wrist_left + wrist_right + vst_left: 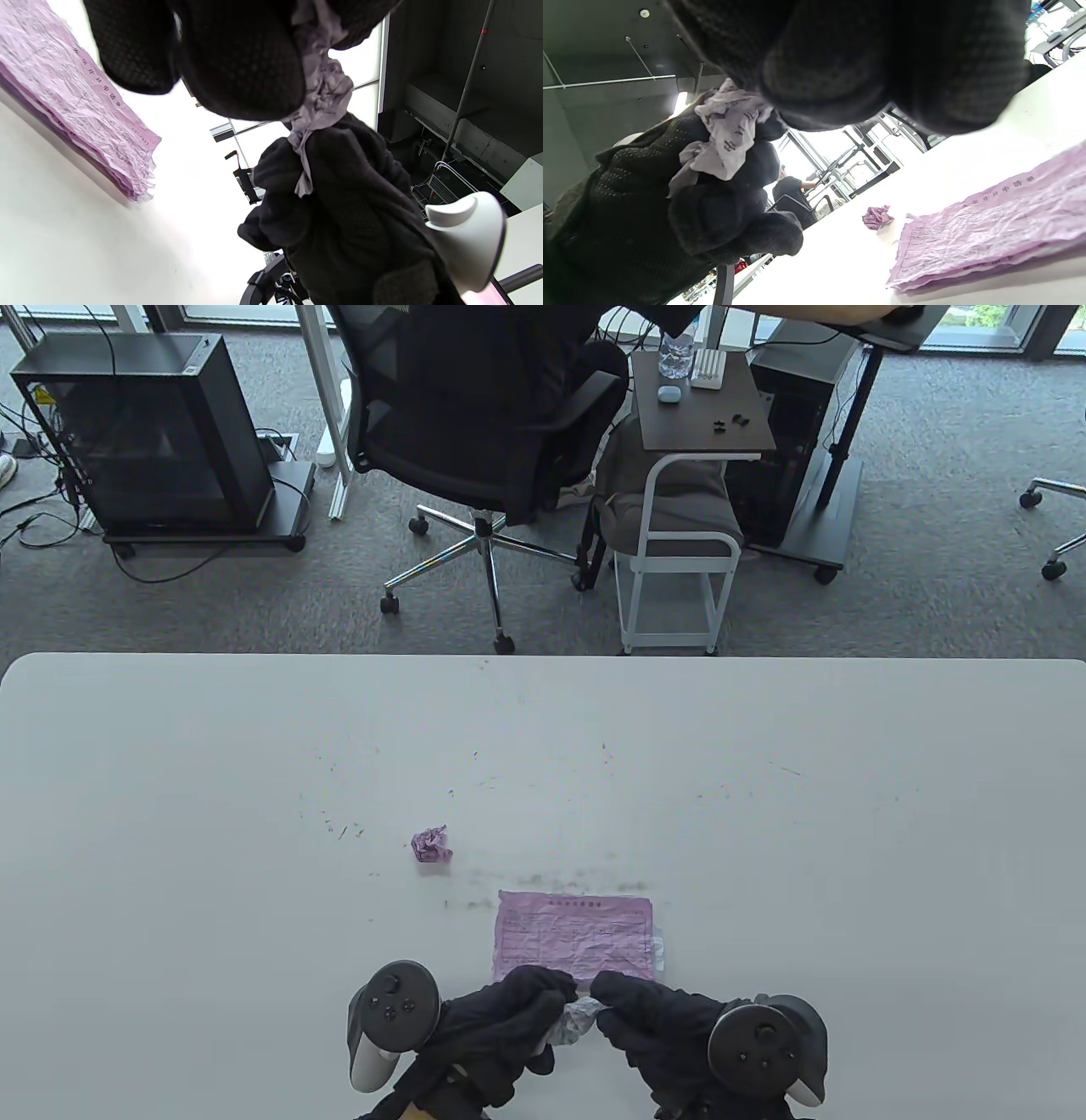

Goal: Flatten crumpled invoices and stack

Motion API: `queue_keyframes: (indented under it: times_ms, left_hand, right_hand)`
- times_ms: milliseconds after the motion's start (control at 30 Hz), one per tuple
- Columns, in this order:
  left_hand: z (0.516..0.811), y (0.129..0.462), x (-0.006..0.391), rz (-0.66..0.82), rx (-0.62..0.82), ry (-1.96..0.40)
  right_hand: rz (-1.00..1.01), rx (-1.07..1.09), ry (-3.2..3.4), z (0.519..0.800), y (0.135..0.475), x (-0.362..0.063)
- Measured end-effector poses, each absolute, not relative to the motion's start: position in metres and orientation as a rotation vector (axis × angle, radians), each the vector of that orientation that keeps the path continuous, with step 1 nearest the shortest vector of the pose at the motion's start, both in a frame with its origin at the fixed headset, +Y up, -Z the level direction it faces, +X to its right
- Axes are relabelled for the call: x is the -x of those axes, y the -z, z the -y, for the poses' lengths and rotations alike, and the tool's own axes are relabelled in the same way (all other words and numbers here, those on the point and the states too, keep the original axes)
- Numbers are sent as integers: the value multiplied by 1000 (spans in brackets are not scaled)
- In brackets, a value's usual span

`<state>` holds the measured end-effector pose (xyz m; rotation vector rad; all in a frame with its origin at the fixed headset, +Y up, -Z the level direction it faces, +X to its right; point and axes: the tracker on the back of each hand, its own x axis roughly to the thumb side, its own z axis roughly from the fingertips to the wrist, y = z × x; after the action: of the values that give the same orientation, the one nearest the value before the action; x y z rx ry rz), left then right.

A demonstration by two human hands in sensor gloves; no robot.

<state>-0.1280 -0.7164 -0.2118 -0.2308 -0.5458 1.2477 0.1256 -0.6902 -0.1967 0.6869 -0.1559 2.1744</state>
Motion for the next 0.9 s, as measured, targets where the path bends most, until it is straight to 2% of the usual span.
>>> queue_keyframes:
  times_ms: [133,200,267,367,433,633,900]
  left_hand:
    - [718,212,126,577,265,-1351]
    - [719,212,121,683,377,-1424]
    - [720,211,117,702,439,-1427]
    - [717,212,116,633,282,-1237]
    - [715,212,118,635,248,-1198]
    - [703,210,133,578,-5,-1099]
    - [693,205,132,619,-59,-977]
  right_hand:
    - [144,-643,-2144,692,199,-131]
    - [151,-622,-2144,691,200,-134]
    - [144,-627,-2125,691,200,-136]
    - [147,-627,-2098,690,200,-137]
    - [147,-627,-2105,688,200,-139]
    - [129,-643,-2239,689,203,-146]
    - [-143,-714,-2364,702,209,-137]
